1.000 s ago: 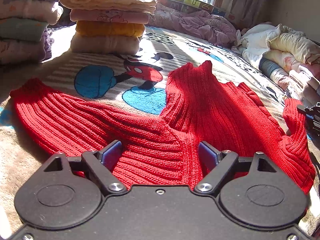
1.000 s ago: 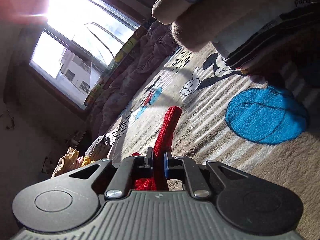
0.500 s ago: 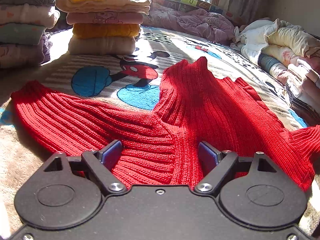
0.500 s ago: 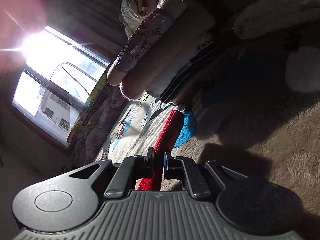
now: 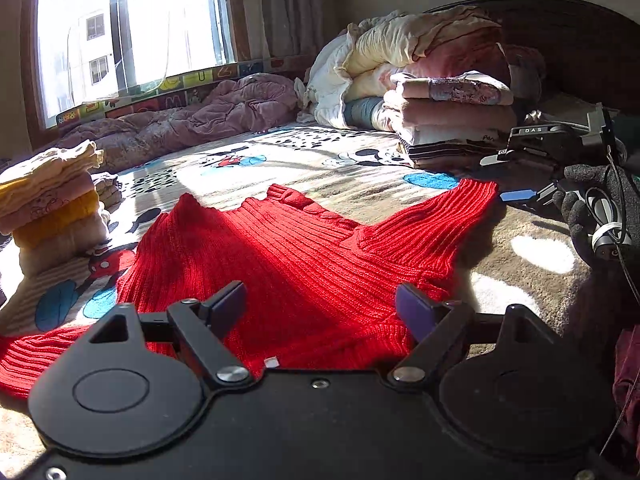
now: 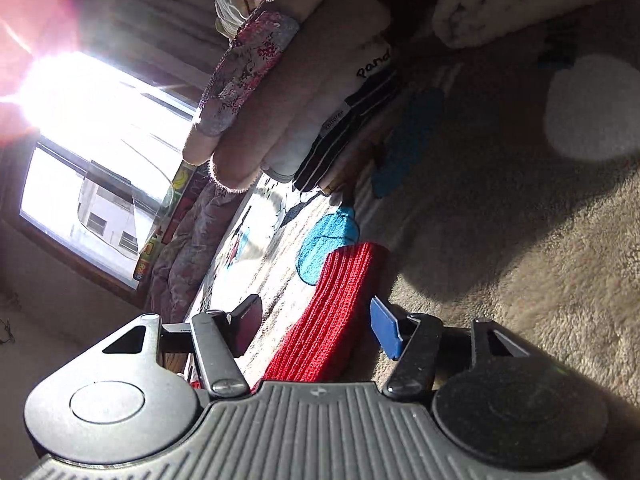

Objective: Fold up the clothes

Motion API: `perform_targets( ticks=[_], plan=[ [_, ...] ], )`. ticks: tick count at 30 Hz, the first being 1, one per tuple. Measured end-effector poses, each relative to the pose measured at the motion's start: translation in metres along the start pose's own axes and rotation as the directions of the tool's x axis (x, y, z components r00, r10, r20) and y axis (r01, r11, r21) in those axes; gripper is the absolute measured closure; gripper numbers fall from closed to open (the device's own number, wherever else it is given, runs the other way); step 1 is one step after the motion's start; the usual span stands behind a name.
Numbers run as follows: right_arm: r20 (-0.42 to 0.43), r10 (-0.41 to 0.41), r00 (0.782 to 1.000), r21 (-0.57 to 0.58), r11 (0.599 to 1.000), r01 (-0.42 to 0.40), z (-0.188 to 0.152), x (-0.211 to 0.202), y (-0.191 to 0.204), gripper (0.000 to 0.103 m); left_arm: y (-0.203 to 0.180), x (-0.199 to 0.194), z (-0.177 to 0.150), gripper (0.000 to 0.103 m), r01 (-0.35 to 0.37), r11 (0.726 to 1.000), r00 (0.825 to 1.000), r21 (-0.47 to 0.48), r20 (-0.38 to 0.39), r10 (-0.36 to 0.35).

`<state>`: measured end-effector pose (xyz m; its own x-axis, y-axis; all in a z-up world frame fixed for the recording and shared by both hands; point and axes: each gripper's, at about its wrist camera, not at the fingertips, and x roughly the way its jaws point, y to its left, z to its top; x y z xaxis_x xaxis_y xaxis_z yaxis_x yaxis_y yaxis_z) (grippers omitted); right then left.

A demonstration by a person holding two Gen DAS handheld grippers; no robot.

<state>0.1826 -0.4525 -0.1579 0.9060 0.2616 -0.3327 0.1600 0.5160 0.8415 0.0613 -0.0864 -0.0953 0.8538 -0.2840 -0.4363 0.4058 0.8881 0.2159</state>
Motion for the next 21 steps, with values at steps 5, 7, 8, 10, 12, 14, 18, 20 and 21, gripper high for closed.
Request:
perform_targets(
  ticks=[5, 7, 8, 10, 12, 14, 18, 20, 21],
  plan=[
    [0.017, -0.039, 0.999, -0.025, 0.999, 0.039, -0.005, 0.013, 0.0, 0.075, -0.062, 0.028, -0.01, 0.024, -0.006, 0.961, 1.0, 0.275, -0.011, 0.01],
    [0.03, -0.026, 0.999, -0.012, 1.0, 0.027, -0.002, 0.013, -0.004, 0.092, -0.076, 0.047, -0.017, 0.047, -0.038, 0.936, 0.998, 0.351, -0.032, 0.052],
    [0.036, -0.02, 0.999, -0.008, 1.0, 0.02, -0.001, 0.012, -0.005, 0.092, -0.08, 0.055, -0.019, 0.071, -0.046, 0.926, 0.997, 0.374, -0.041, 0.066],
    [0.052, -0.006, 0.999, -0.006, 1.0, 0.007, 0.0, 0.009, -0.004, 0.093, -0.088, 0.067, -0.023, 0.095, -0.074, 0.905, 0.994, 0.418, -0.038, 0.099],
    [0.071, 0.005, 0.997, -0.009, 1.0, -0.004, 0.002, 0.0, -0.003, 0.093, -0.098, 0.067, -0.021, 0.1, -0.074, 0.881, 0.995, 0.467, -0.02, 0.094],
    [0.096, -0.009, 0.995, -0.029, 1.0, 0.012, 0.006, -0.01, -0.004, 0.093, -0.102, 0.065, -0.02, 0.1, -0.054, 0.869, 0.997, 0.491, -0.019, 0.073],
    [0.124, -0.122, 0.985, -0.014, 0.992, 0.125, 0.013, -0.016, -0.016, 0.093, -0.098, 0.068, -0.02, 0.099, -0.03, 0.878, 0.998, 0.478, -0.034, 0.053],
    [0.16, -0.159, 0.974, 0.008, 0.987, 0.16, 0.017, -0.023, -0.023, 0.093, -0.087, 0.059, -0.012, 0.089, 0.034, 0.91, 0.999, 0.414, -0.05, -0.015],
    [0.178, -0.157, 0.971, -0.011, 0.987, 0.162, 0.017, -0.026, -0.02, 0.093, -0.078, 0.053, -0.007, 0.071, 0.07, 0.928, 0.997, 0.366, -0.053, -0.054]
  ],
)
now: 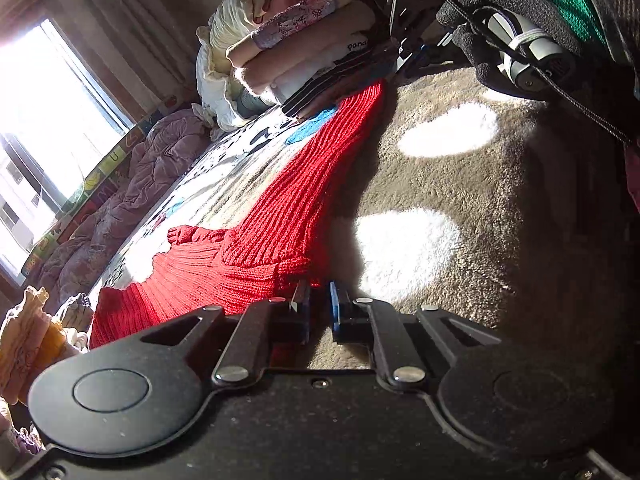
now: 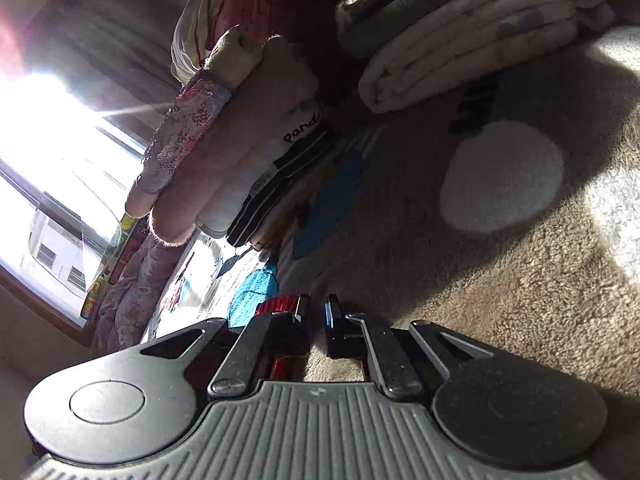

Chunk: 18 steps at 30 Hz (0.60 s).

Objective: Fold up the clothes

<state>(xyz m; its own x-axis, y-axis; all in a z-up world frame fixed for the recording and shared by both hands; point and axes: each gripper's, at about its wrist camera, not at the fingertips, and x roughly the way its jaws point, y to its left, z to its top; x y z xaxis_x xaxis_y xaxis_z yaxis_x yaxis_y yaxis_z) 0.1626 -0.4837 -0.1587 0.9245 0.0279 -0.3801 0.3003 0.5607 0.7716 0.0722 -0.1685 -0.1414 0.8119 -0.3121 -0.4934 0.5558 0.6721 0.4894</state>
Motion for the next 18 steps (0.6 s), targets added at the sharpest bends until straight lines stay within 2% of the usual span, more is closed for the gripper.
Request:
perform_targets(
  ticks=[1, 2, 4, 6, 8, 11, 13, 15, 17, 18],
  plan=[
    [0.012, 0.012, 1.0, -0.033, 0.999, -0.012, 0.001, -0.003, 0.005, 0.093, 0.01, -0.009, 0.001, 0.061, 0.03, 0.998, 0.999, -0.053, 0.014, -0.029],
    [0.017, 0.035, 0.999, -0.08, 0.996, -0.033, 0.0, -0.005, 0.014, 0.093, 0.021, -0.016, 0.001, 0.057, 0.045, 0.994, 0.999, -0.104, 0.026, -0.043],
    [-0.004, 0.096, 0.995, -0.18, 0.979, -0.095, -0.007, -0.006, 0.035, 0.091, 0.047, -0.027, -0.003, 0.057, 0.049, 0.977, 0.999, -0.208, 0.032, -0.043],
    [-0.053, 0.15, 0.987, -0.273, 0.949, -0.159, -0.017, -0.005, 0.055, 0.085, 0.081, -0.038, -0.014, 0.059, 0.007, 0.936, 1.0, -0.351, 0.017, -0.001],
    [-0.153, 0.221, 0.963, -0.376, 0.888, -0.264, -0.037, -0.005, 0.082, 0.085, 0.113, -0.043, -0.034, 0.061, -0.063, 0.88, 0.998, -0.471, -0.033, 0.054],
    [-0.31, 0.282, 0.908, -0.47, 0.785, -0.404, -0.072, -0.001, 0.12, 0.085, 0.151, -0.053, -0.066, 0.063, -0.145, 0.772, 0.989, -0.618, -0.101, 0.104],
    [-0.413, 0.297, 0.861, -0.51, 0.708, -0.489, -0.103, -0.007, 0.144, 0.085, 0.161, -0.059, -0.078, 0.063, -0.144, 0.731, 0.989, -0.667, -0.108, 0.096],
    [-0.517, 0.293, 0.804, -0.543, 0.613, -0.573, -0.133, -0.013, 0.161, 0.085, 0.162, -0.063, -0.085, 0.063, -0.141, 0.714, 0.99, -0.685, -0.11, 0.09],
    [-0.615, 0.26, 0.744, -0.574, 0.498, -0.649, -0.167, -0.022, 0.172, 0.083, 0.159, -0.065, -0.09, 0.063, -0.124, 0.711, 0.992, -0.693, -0.107, 0.068],
    [-0.644, 0.223, 0.731, -0.594, 0.456, -0.663, -0.18, -0.027, 0.174, 0.078, 0.156, -0.065, -0.092, 0.063, -0.117, 0.713, 0.992, -0.691, -0.109, 0.056]
  ],
)
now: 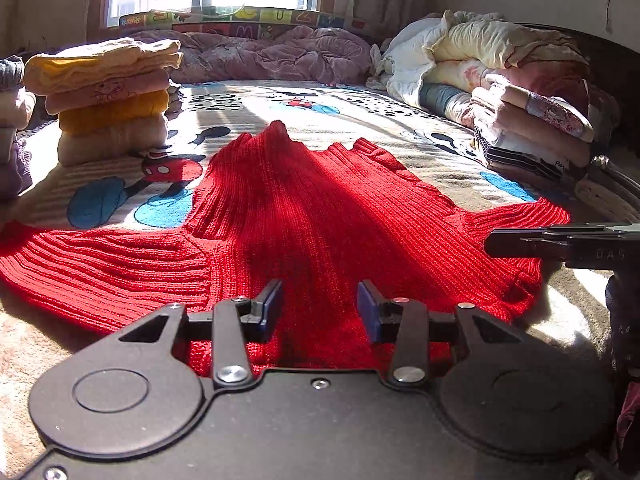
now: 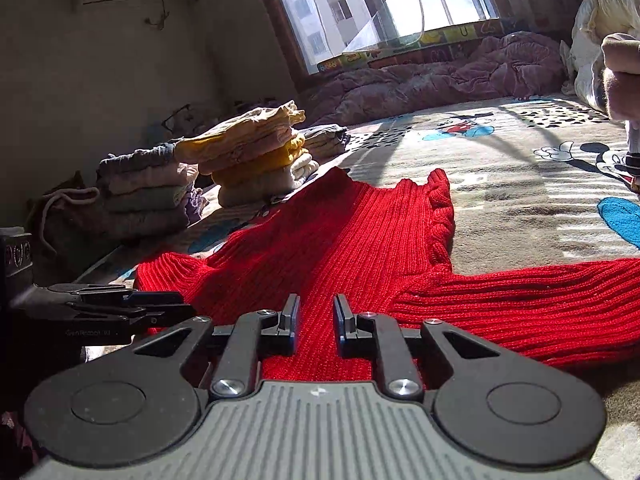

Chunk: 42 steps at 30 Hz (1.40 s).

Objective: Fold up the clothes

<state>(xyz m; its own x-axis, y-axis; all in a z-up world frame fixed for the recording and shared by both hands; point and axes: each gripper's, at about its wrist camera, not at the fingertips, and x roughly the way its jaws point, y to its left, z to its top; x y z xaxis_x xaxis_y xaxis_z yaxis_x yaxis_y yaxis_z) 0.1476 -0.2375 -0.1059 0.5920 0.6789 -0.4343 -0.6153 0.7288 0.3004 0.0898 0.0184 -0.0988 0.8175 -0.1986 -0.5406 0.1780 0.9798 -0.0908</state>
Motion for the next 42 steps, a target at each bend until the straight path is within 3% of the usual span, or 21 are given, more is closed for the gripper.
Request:
perform_targets(
  ticks=[2, 5, 10, 14, 16, 22, 26, 29, 31, 33, 36, 40, 42],
  plan=[
    [-0.091, -0.013, 0.996, -0.118, 0.993, 0.002, -0.015, 0.006, 0.022, 0.077, -0.006, 0.0, -0.015, 0.063, 0.028, 0.999, 0.998, 0.038, -0.063, -0.026],
    [-0.126, -0.07, 0.99, -0.332, 0.943, 0.025, -0.035, -0.01, 0.053, 0.074, -0.029, -0.01, -0.037, 0.058, 0.001, 0.976, 0.997, 0.217, -0.07, 0.015],
    [-0.166, -0.157, 0.974, -0.421, 0.904, 0.074, -0.049, -0.026, 0.071, 0.075, -0.032, -0.021, -0.041, 0.053, 0.002, 0.962, 0.997, 0.274, -0.081, 0.021],
    [-0.13, -0.042, 0.991, -0.329, 0.944, -0.003, -0.039, -0.043, 0.074, 0.073, -0.017, -0.04, -0.027, 0.053, 0.094, 0.977, 0.995, 0.192, -0.051, -0.086],
    [-0.092, 0.006, 0.996, -0.283, 0.959, -0.032, -0.033, -0.047, 0.075, 0.066, -0.011, -0.042, -0.019, 0.053, 0.095, 0.985, 0.995, 0.147, -0.022, -0.093],
    [-0.006, 0.044, 0.999, -0.118, 0.992, -0.045, 0.002, -0.011, 0.047, 0.065, 0.007, -0.022, 0.008, 0.053, 0.077, 0.997, 0.997, 0.026, 0.015, -0.078],
    [0.033, 0.015, 0.999, -0.017, 1.0, -0.015, 0.032, 0.021, 0.015, 0.065, 0.024, -0.001, 0.036, 0.053, 0.033, 0.999, 0.999, -0.006, 0.044, -0.032],
    [0.057, -0.038, 0.998, 0.053, 0.998, 0.035, 0.055, 0.038, -0.015, 0.064, 0.056, 0.018, 0.068, 0.053, 0.042, 0.992, 0.997, -0.123, 0.063, -0.034],
    [0.07, -0.062, 0.996, 0.112, 0.992, 0.054, 0.07, 0.048, -0.035, 0.058, 0.077, 0.034, 0.087, 0.053, 0.034, 0.985, 0.997, -0.172, 0.072, -0.021],
    [0.089, -0.085, 0.992, 0.166, 0.984, 0.07, 0.084, 0.061, -0.056, 0.056, 0.102, 0.056, 0.104, 0.053, 0.038, 0.965, 0.998, -0.259, 0.05, -0.026],
    [0.099, -0.115, 0.988, 0.233, 0.968, 0.089, 0.103, 0.08, -0.08, 0.055, 0.141, 0.093, 0.118, 0.053, 0.051, 0.908, 0.998, -0.416, -0.005, -0.058],
    [0.106, -0.133, 0.985, 0.351, 0.932, 0.088, 0.119, 0.11, -0.114, 0.049, 0.184, 0.148, 0.122, 0.053, 0.091, 0.786, 0.982, -0.612, -0.074, -0.171],
    [0.09, -0.143, 0.986, 0.386, 0.917, 0.098, 0.121, 0.122, -0.128, 0.048, 0.193, 0.166, 0.122, 0.053, 0.123, 0.747, 0.971, -0.653, -0.076, -0.226]
  ],
)
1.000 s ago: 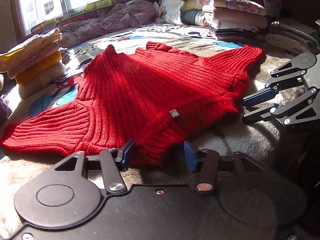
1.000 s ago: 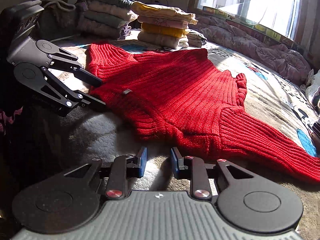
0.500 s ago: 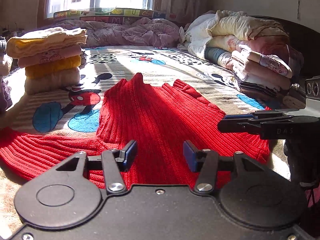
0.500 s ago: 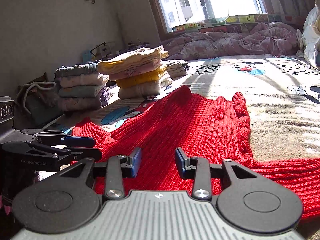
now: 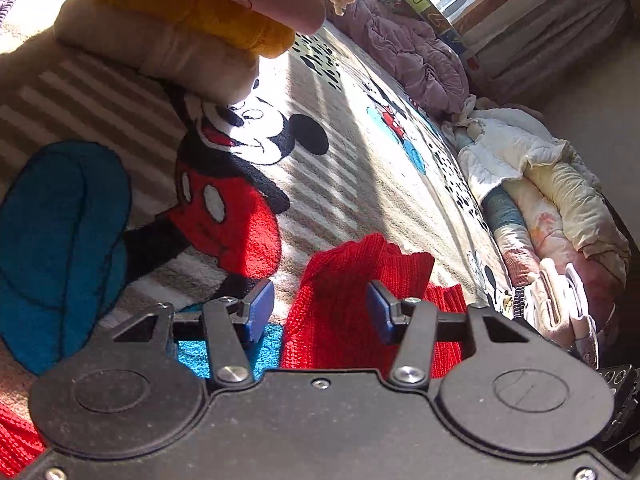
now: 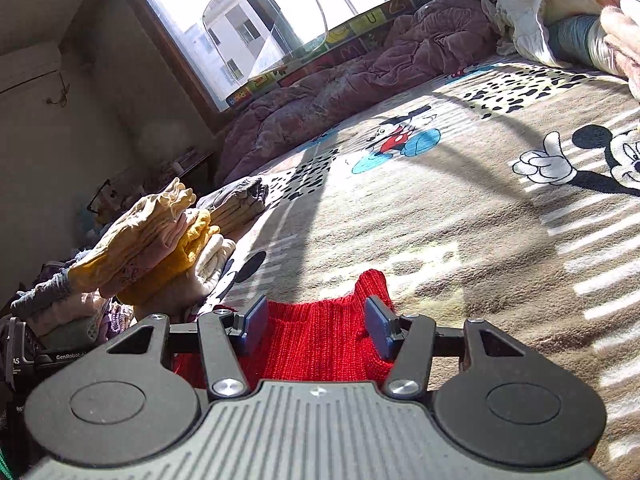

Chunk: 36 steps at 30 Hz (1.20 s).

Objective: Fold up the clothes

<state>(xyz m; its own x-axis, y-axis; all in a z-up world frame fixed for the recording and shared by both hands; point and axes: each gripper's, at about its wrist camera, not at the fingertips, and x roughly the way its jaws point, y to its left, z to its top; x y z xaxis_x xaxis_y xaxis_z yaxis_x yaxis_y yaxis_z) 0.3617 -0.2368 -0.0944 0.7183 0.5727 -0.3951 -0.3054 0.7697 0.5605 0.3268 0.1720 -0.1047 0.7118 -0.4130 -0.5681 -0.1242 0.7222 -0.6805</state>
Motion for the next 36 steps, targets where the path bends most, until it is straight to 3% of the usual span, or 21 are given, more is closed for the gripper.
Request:
perform_targets(
  ticks=[5, 7, 11, 12, 15, 18, 20, 21, 23, 25, 27, 28, 29, 30, 31, 34, 35, 36],
  plan=[
    [-0.084, -0.035, 0.996, 0.015, 0.999, 0.036, -0.003, 0.031, -0.015, 0.045, 0.018, 0.019, 0.008, 0.053, 0.072, 0.995, 0.996, -0.075, -0.046, -0.075],
    [-0.122, -0.032, 0.992, 0.016, 0.999, 0.035, -0.009, 0.039, -0.017, 0.034, 0.023, 0.022, 0.016, 0.053, 0.106, 0.989, 0.992, -0.103, -0.054, -0.112],
    [-0.149, -0.017, 0.989, 0.021, 1.0, 0.021, -0.012, 0.044, -0.02, 0.033, 0.025, 0.032, 0.023, 0.055, 0.159, 0.98, 0.983, -0.119, -0.07, -0.168],
    [-0.152, -0.008, 0.988, 0.023, 1.0, 0.012, -0.012, 0.045, -0.02, 0.035, 0.023, 0.033, 0.023, 0.059, 0.164, 0.981, 0.983, -0.105, -0.072, -0.171],
    [-0.159, -0.008, 0.987, 0.035, 0.999, 0.013, -0.015, 0.049, -0.024, 0.062, 0.015, 0.035, 0.019, 0.078, 0.164, 0.985, 0.983, -0.048, -0.07, -0.168],
    [-0.127, -0.006, 0.992, 0.056, 0.998, 0.013, -0.015, 0.044, -0.027, 0.081, 0.0, 0.014, 0.016, 0.094, 0.207, 0.976, 0.976, 0.064, 0.051, -0.21],
    [-0.067, -0.005, 0.998, 0.069, 0.998, 0.009, -0.011, 0.03, -0.026, 0.086, -0.008, -0.009, 0.014, 0.095, 0.264, 0.952, 0.94, 0.155, 0.179, -0.29],
    [-0.037, -0.004, 0.999, 0.075, 0.997, 0.007, -0.008, 0.023, -0.025, 0.087, -0.009, -0.017, 0.013, 0.095, 0.261, 0.949, 0.93, 0.176, 0.219, -0.296],
    [-0.022, -0.044, 0.999, 0.065, 0.997, 0.045, -0.005, 0.017, -0.026, 0.087, -0.003, -0.008, 0.013, 0.095, 0.121, 0.98, 0.964, 0.158, 0.216, -0.154],
    [-0.064, -0.073, 0.995, 0.094, 0.992, 0.079, -0.007, 0.024, -0.037, 0.084, 0.007, 0.008, 0.013, 0.094, -0.015, 0.992, 0.985, 0.129, 0.175, -0.008],
    [-0.097, -0.089, 0.991, 0.119, 0.988, 0.1, -0.008, 0.03, -0.046, 0.083, 0.016, 0.014, 0.014, 0.087, -0.029, 0.997, 0.991, 0.068, 0.135, 0.019],
    [-0.092, -0.068, 0.993, 0.126, 0.989, 0.079, -0.007, 0.031, -0.047, 0.077, 0.016, 0.011, 0.016, 0.077, -0.014, 0.998, 0.991, 0.057, 0.134, 0.006],
    [-0.085, -0.048, 0.995, 0.131, 0.99, 0.059, -0.006, 0.031, -0.047, 0.067, 0.016, 0.008, 0.018, 0.051, 0.001, 0.999, 0.991, 0.044, 0.134, -0.007],
    [-0.074, -0.029, 0.997, 0.128, 0.991, 0.038, -0.003, 0.03, -0.046, 0.039, 0.017, 0.006, 0.02, 0.041, 0.017, 0.999, 0.992, 0.027, 0.124, -0.02],
    [-0.065, -0.016, 0.998, 0.12, 0.993, 0.023, 0.0, 0.03, -0.044, 0.023, 0.018, 0.004, 0.021, 0.041, 0.032, 0.999, 0.993, 0.01, 0.112, -0.033],
    [-0.117, -0.015, 0.993, 0.085, 0.996, 0.025, 0.0, 0.041, -0.042, 0.027, 0.015, 0.012, 0.017, 0.047, -0.02, 0.999, 0.998, 0.049, 0.067, 0.017],
    [-0.136, -0.019, 0.991, 0.077, 0.997, 0.029, -0.002, 0.045, -0.042, 0.033, 0.01, 0.015, 0.014, 0.061, -0.054, 0.995, 0.996, 0.086, 0.07, 0.048],
    [-0.14, -0.029, 0.99, 0.064, 0.997, 0.038, -0.005, 0.047, -0.041, 0.054, 0.006, 0.017, 0.013, 0.092, -0.079, 0.99, 0.995, 0.116, 0.064, 0.072]
  ],
)
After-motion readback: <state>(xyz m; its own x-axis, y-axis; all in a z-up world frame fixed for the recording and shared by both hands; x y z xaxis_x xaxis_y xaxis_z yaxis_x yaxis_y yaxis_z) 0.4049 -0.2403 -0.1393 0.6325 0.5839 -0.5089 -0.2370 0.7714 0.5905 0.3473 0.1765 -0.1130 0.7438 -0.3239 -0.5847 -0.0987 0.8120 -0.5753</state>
